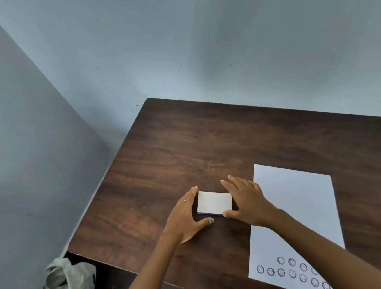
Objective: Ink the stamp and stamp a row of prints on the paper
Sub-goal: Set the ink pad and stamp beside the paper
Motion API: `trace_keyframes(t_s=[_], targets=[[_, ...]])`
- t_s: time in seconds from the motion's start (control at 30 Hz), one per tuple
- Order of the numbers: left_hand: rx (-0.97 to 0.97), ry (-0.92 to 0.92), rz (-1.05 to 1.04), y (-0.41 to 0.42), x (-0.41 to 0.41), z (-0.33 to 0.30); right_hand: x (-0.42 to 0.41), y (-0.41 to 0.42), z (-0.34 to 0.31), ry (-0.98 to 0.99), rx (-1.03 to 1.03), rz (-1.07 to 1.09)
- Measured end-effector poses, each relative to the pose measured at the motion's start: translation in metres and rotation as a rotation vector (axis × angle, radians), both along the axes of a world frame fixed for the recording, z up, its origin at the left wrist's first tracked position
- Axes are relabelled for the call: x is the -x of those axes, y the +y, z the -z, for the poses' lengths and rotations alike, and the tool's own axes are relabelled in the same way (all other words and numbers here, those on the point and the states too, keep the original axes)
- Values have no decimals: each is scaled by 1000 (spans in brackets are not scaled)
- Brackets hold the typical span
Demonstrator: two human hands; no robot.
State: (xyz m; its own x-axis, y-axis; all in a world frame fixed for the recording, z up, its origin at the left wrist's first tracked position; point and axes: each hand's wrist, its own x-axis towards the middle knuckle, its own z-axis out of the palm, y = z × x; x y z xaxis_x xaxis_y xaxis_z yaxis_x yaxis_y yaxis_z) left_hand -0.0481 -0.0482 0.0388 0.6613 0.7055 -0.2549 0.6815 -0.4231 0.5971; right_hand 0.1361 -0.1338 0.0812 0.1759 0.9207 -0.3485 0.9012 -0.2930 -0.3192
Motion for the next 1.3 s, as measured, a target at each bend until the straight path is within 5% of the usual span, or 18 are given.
trace_keyframes(t_s=[1.0, 1.17, 1.3], targets=[[-259, 233, 82, 26, -11, 4, 8, 24, 21, -278, -44, -44], [-259, 190, 44, 22, -7, 6, -4, 23, 13, -116, -70, 109], [-334, 133, 86, 16, -8, 8, -31, 13, 4, 252, -236, 518]])
